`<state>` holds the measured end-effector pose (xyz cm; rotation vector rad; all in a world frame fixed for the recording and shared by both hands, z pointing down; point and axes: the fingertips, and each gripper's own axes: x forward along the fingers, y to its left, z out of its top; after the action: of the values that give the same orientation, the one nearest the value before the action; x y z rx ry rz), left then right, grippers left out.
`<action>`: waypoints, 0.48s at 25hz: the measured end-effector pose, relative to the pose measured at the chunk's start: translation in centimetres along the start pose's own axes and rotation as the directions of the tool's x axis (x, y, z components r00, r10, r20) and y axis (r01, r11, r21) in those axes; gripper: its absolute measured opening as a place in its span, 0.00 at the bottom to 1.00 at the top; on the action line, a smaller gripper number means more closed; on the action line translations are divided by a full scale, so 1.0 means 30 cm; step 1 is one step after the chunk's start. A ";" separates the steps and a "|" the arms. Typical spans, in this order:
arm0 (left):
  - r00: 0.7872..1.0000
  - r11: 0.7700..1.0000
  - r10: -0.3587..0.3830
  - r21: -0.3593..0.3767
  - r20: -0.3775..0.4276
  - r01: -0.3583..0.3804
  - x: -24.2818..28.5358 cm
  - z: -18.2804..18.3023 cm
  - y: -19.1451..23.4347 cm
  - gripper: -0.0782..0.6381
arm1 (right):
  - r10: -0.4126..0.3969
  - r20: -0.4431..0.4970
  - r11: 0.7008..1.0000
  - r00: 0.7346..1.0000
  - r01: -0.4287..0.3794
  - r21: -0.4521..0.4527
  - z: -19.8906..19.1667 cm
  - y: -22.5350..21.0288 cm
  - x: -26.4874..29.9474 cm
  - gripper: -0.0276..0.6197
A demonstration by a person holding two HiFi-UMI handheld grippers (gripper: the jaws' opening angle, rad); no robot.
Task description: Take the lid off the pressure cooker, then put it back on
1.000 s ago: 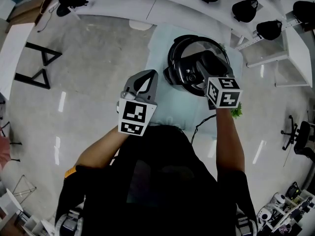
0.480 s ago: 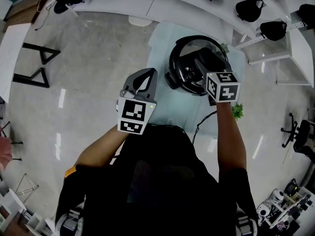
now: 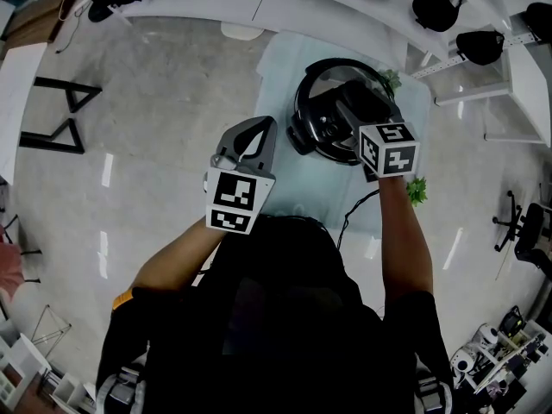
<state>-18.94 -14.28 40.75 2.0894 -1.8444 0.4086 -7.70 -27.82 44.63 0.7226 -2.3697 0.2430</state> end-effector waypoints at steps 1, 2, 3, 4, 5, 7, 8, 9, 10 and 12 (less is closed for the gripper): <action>1.000 1.000 -0.002 0.000 -0.001 0.002 0.000 0.000 -0.002 0.12 | 0.005 0.000 1.000 1.000 -0.005 -0.003 0.001 0.001 0.002 0.49; 1.000 1.000 -0.004 0.000 -0.002 0.004 0.001 -0.001 -0.004 0.12 | 0.009 0.000 1.000 1.000 -0.009 -0.007 0.004 0.002 0.004 0.49; 1.000 1.000 -0.005 -0.001 -0.003 0.005 0.001 -0.003 -0.005 0.12 | 0.013 -0.001 1.000 1.000 -0.013 -0.011 0.006 0.003 0.007 0.49; 1.000 1.000 -0.006 -0.001 -0.005 0.006 0.000 -0.006 -0.006 0.12 | 0.017 -0.002 1.000 1.000 -0.017 -0.013 0.008 0.003 0.009 0.49; 1.000 1.000 -0.007 -0.001 -0.006 0.007 0.000 -0.007 -0.008 0.12 | 0.020 -0.004 1.000 1.000 -0.020 -0.015 0.009 0.004 0.011 0.49; 1.000 1.000 -0.009 0.000 -0.007 0.009 0.001 -0.008 -0.015 0.12 | 0.023 -0.007 1.000 1.000 -0.023 -0.016 0.010 0.004 0.012 0.49; 1.000 1.000 -0.010 0.001 -0.008 0.010 0.003 -0.008 -0.019 0.12 | 0.023 -0.008 1.000 1.000 -0.023 -0.016 0.009 0.003 0.012 0.49; 1.000 1.000 -0.010 0.001 -0.007 0.010 0.006 -0.008 -0.024 0.12 | 0.023 -0.008 1.000 1.000 -0.023 -0.016 0.008 0.002 0.011 0.49; 1.000 1.000 -0.011 0.001 -0.007 0.011 0.007 -0.006 -0.029 0.12 | 0.021 -0.009 1.000 1.000 -0.021 -0.014 0.006 0.001 0.010 0.49; 1.000 1.000 -0.012 0.000 -0.004 0.012 0.010 -0.002 -0.037 0.12 | 0.013 -0.007 1.000 1.000 -0.013 -0.010 0.002 0.000 0.004 0.49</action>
<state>-17.80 -14.40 40.87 2.0974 -1.8285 0.4100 -7.81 -27.89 44.64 0.7014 -2.3683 0.2388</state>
